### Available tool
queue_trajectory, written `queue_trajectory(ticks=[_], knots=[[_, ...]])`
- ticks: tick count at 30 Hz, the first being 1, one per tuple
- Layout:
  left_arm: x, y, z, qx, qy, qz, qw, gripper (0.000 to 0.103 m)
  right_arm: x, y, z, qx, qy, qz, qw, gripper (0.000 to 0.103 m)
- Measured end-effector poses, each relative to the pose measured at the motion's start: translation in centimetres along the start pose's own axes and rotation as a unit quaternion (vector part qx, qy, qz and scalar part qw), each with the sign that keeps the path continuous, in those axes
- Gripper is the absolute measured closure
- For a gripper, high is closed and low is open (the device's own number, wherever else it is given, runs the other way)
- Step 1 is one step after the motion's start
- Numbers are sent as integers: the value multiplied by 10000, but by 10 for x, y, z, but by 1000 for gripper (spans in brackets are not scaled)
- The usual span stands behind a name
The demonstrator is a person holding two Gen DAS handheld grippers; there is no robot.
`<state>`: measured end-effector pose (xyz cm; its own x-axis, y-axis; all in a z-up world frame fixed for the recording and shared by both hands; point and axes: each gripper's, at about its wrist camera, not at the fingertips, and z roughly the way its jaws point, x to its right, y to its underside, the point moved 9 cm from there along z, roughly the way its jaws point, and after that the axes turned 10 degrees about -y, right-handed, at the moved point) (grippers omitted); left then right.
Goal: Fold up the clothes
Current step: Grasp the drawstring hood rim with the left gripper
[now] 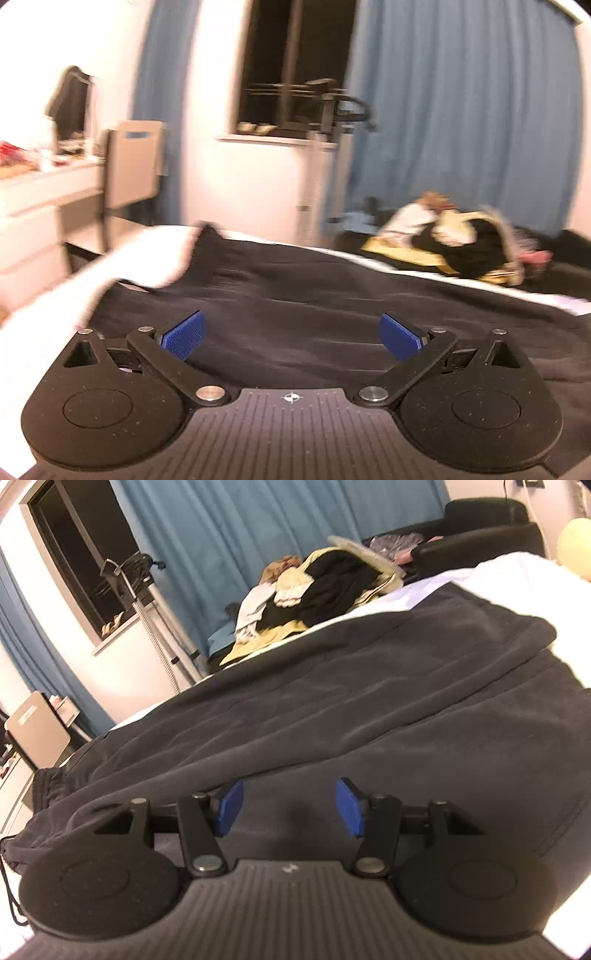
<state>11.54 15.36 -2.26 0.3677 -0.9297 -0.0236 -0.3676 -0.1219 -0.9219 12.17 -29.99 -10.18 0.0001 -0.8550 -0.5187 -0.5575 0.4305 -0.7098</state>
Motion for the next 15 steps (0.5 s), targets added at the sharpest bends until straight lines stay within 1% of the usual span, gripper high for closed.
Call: queue_trajectory(ticks=[2, 3, 4, 6, 7, 8, 10, 11, 13, 15], knots=[[-32, 3, 12, -218, -347, 144, 9991, 6, 0, 2, 7, -96, -85, 113, 9999, 46], [-47, 7, 19, -383, -494, 244, 9977, 11, 1, 3, 10, -124, -156, 244, 9995, 46], [-59, 12, 28, -553, -621, 351, 9959, 15, 2, 4, 13, -152, -229, 378, 9989, 46], [-80, 24, 47, -884, -812, 492, 9916, 18, 1, 5, 18, -209, -371, 620, 9972, 46], [-85, 29, 57, -1021, -790, 549, 9901, 23, 0, 5, 21, -243, -407, 634, 9969, 46], [-89, 33, 67, -1145, -730, 611, 9889, 25, -2, 6, 23, -278, -440, 646, 9966, 46], [-91, 37, 87, -1295, -535, 681, 9878, 28, -3, 8, 27, -343, -454, 622, 9964, 46], [-89, 36, 97, -1303, -421, 718, 9880, 28, -3, 9, 29, -375, -461, 613, 9963, 46], [-79, 24, 112, -1144, -237, 891, 9892, 28, -2, 10, 31, -415, -474, 677, 9957, 46], [-67, 11, 126, -951, -157, 1073, 9895, 28, 3, 10, 35, -417, -420, 726, 9956, 46]])
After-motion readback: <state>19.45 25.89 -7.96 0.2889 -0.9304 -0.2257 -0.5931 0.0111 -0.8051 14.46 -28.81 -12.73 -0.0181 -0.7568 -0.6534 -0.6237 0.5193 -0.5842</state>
